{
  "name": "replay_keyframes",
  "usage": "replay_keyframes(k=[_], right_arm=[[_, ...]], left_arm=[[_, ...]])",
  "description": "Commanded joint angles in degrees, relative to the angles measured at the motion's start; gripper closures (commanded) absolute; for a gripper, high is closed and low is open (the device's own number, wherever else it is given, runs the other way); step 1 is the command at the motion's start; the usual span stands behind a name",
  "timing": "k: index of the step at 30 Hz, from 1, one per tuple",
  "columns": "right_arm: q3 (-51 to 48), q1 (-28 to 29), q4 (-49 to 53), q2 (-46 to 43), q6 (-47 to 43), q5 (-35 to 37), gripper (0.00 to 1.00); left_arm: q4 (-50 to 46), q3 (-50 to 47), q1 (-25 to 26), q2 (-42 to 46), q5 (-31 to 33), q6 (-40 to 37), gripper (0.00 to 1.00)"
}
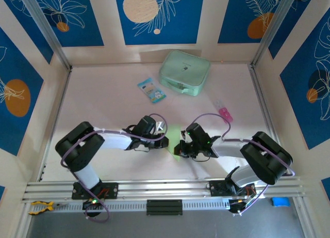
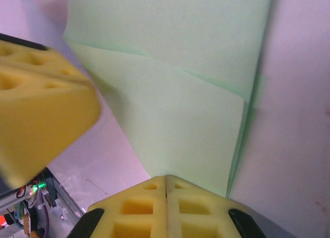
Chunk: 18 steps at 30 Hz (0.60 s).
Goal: Fold a paper plane with a square sheet of paper (pick it up from the middle)
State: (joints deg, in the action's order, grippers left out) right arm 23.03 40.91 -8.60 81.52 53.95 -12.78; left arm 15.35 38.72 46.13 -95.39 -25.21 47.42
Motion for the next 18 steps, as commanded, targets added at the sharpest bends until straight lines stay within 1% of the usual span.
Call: replay_keyframes(k=[1, 6, 10, 18], right_arm=[[-2.37, 0.32, 6.21, -0.23, 0.12, 3.11, 0.98], [-2.72, 0.48, 5.89, -0.68, 0.27, 3.84, 0.99], [-2.74, 0.49, 6.19, -0.57, 0.19, 4.07, 0.99], [-2.29, 0.47, 6.23, 1.17, -0.16, 3.94, 0.99]], left_arm=[[-3.25, 1.86, 1.27, 1.82, -0.53, -3.30, 0.91], [-2.12, 3.19, 3.33, -2.29, -1.23, -1.95, 0.93], [-2.70, 2.88, 2.96, -4.59, 1.64, -0.69, 0.96], [-2.65, 1.93, 1.25, -6.02, 2.32, -1.13, 0.96]])
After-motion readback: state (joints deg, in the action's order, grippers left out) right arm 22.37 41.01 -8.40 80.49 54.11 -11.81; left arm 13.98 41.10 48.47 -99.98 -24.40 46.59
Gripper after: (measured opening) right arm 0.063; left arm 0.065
